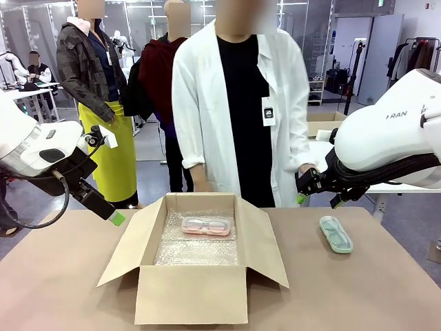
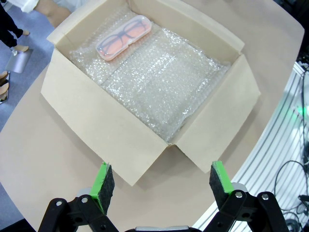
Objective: Pack the glasses set securely to prepare it for shipping.
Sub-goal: Put the Glasses case from the right side of the table into the Package Box.
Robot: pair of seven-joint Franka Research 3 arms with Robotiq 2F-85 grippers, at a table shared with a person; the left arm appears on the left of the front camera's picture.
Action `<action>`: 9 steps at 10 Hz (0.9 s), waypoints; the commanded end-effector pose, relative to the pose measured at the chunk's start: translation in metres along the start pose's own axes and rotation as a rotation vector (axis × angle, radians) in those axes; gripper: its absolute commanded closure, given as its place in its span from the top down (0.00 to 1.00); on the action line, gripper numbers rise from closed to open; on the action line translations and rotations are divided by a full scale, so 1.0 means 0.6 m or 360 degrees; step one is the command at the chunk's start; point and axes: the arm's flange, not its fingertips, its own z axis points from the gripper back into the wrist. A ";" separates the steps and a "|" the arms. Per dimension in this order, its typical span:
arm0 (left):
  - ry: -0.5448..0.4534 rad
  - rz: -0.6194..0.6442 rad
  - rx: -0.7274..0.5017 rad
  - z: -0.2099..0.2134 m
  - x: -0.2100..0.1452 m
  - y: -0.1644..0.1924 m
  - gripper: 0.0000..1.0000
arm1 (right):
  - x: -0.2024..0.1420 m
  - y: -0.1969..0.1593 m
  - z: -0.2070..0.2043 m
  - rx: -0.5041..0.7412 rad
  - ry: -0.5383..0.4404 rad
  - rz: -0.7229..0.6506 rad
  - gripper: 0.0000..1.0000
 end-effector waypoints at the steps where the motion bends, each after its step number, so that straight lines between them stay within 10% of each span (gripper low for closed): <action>1: -0.0011 -0.0011 -0.0019 0.002 -0.001 0.002 1.00 | 0.000 -0.001 -0.001 0.0016 0.0004 0.0016 1.00; 9: -0.0011 -0.0011 -0.0019 0.002 -0.001 0.002 1.00 | 0.009 0.002 0.011 -0.0116 0.0026 -0.0012 1.00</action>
